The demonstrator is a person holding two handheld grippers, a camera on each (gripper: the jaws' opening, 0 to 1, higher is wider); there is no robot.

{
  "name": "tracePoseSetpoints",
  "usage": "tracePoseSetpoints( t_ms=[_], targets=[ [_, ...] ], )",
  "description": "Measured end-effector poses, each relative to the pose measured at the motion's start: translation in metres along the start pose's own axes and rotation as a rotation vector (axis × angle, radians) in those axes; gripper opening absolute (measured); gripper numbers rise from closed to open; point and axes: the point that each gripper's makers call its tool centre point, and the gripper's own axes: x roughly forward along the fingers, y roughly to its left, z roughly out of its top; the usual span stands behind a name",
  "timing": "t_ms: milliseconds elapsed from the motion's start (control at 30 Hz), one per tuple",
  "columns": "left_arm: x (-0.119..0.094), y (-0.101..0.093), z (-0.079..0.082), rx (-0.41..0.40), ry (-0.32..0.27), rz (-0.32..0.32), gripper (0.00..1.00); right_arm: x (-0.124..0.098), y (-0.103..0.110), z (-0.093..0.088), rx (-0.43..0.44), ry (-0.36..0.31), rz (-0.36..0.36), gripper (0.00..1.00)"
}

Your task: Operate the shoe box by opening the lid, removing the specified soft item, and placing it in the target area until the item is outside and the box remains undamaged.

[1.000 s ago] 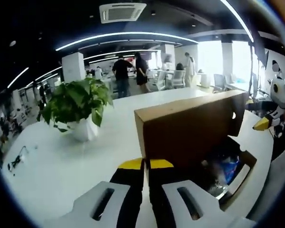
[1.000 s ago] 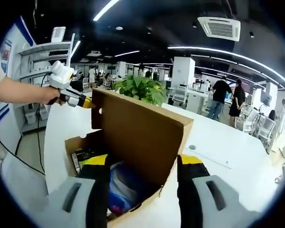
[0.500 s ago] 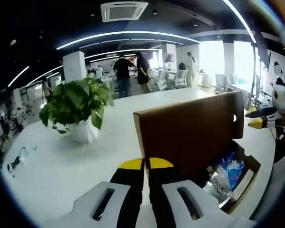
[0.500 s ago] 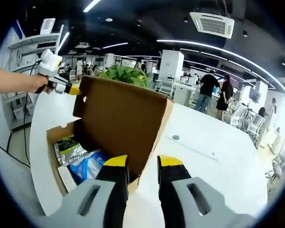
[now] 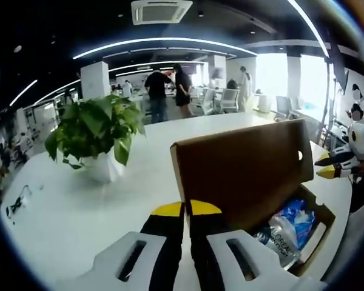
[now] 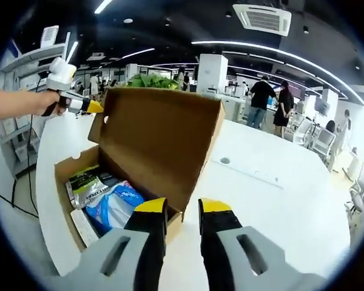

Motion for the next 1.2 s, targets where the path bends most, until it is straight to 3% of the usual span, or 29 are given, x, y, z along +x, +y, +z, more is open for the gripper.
tracePoseSetpoints(
  t_ms=[400, 833, 1000, 1200],
  targets=[
    [0.014, 0.004, 0.0, -0.009, 0.017, -0.007, 0.0, 0.022, -0.009, -0.009, 0.06, 0.042, -0.014, 0.03],
    [0.024, 0.003, -0.003, -0.022, 0.024, 0.009, 0.0, 0.03, -0.006, -0.015, -0.105, 0.072, 0.04, 0.02],
    [0.025, 0.001, -0.019, 0.035, 0.062, 0.012, 0.01, 0.032, -0.007, -0.015, -0.132, 0.071, 0.042, 0.02],
    [0.018, -0.003, -0.047, 0.007, 0.103, 0.009, 0.01, 0.035, -0.008, -0.014, -0.137, 0.074, 0.05, 0.02]
  ],
)
